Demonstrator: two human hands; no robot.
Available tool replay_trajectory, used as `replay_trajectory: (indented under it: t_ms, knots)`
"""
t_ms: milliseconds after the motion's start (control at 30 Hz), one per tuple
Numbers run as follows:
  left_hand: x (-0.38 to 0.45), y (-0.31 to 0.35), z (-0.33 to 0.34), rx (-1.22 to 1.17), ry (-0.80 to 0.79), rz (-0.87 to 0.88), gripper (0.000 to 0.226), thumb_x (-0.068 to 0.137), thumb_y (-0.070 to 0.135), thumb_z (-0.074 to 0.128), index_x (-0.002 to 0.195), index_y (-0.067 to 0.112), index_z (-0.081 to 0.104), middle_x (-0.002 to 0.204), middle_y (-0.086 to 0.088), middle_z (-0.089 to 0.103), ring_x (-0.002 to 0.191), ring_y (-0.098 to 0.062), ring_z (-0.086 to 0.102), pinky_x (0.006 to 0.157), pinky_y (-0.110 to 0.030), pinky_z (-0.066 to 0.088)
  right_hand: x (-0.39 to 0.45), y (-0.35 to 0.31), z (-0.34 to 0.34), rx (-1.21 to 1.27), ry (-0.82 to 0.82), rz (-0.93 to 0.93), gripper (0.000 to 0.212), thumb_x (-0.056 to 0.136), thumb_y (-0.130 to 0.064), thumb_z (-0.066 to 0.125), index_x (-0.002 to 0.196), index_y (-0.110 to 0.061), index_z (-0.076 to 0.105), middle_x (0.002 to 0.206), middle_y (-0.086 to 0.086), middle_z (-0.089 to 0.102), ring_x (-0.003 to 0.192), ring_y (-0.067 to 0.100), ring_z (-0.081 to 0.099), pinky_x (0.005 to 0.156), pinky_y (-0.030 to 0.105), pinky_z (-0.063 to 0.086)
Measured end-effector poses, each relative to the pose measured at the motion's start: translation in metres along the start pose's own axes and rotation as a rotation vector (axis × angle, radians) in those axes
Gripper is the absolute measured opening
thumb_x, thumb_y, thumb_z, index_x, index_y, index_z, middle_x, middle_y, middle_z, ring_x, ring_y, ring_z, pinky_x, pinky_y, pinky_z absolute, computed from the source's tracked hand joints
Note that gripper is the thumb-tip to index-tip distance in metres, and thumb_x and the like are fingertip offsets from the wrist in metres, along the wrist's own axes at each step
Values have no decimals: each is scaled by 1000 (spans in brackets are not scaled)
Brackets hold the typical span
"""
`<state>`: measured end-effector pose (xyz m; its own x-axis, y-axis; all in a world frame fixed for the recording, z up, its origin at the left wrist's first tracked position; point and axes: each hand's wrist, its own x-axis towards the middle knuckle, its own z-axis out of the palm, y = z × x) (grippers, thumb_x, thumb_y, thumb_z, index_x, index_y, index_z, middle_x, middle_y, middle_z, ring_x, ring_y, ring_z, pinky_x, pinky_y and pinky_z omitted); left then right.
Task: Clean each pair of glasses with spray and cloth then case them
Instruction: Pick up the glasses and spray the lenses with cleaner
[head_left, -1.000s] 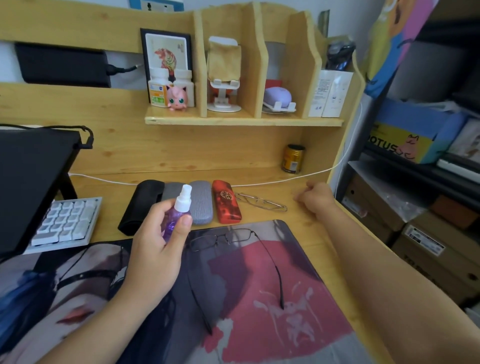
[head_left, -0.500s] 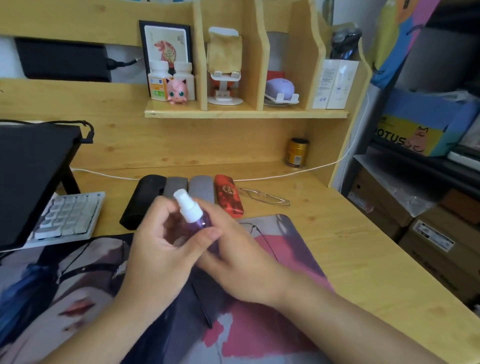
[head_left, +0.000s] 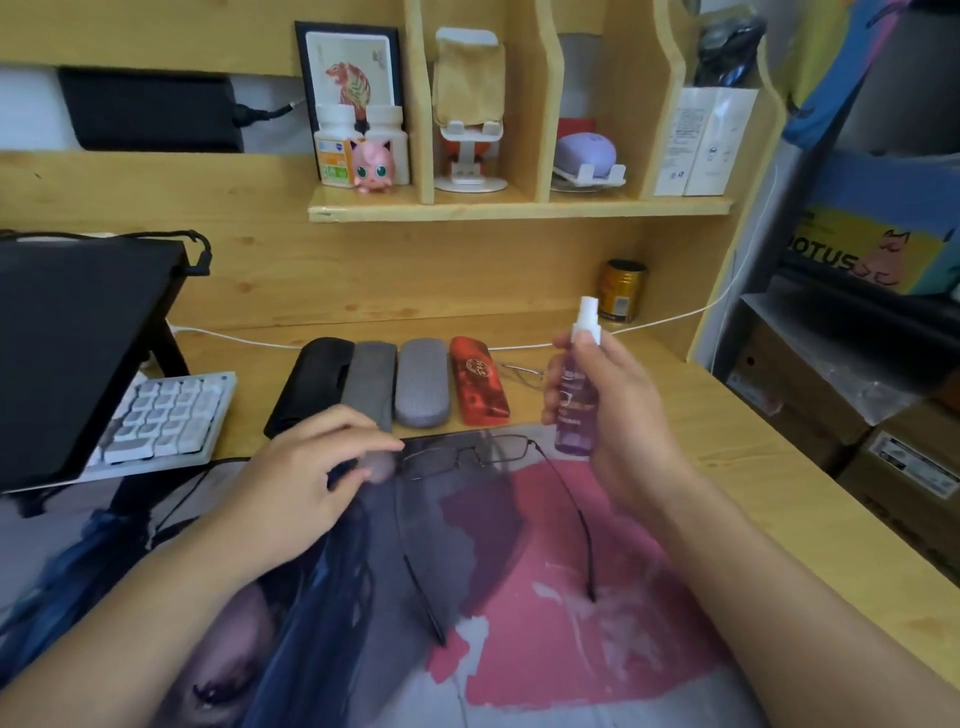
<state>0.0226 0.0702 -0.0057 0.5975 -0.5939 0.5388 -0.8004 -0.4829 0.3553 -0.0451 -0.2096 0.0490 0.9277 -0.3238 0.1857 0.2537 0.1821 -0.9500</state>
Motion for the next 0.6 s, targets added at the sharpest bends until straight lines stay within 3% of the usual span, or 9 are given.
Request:
replay_trajectory:
  t_ms: [133, 267, 433, 600]
  knots:
    - [0, 7, 7, 25, -86, 32, 43, 86, 3, 76, 110, 36, 63, 112, 26, 51, 84, -10, 63, 72, -38, 55, 7, -2, -14, 285, -88, 137, 22, 101, -21, 39, 107, -8, 56, 77, 8, 55, 54, 17, 45, 49, 28, 40]
    - [0, 17, 7, 46, -75, 43, 31, 87, 7, 76, 97, 32, 60, 106, 24, 51, 85, -7, 61, 70, -34, 53, 9, -6, -20, 340, -137, 162, 24, 100, -24, 37, 110, -10, 54, 72, 8, 48, 46, 16, 38, 42, 24, 34]
    - [3, 20, 6, 23, 13, 101, 7, 94, 15, 69, 89, 19, 71, 96, 18, 60, 88, -6, 63, 76, -22, 48, 9, -3, -20, 387, -218, 195, 30, 104, -36, 42, 95, -12, 58, 68, 5, 45, 43, 13, 38, 40, 24, 34]
    - [5, 27, 5, -77, 156, -8, 4, 89, 13, 66, 87, 17, 68, 91, 14, 62, 85, -13, 64, 74, -23, 47, 8, -10, -22, 465, -290, 224, 30, 103, -30, 39, 103, -9, 60, 75, 3, 48, 56, 14, 43, 48, 25, 39]
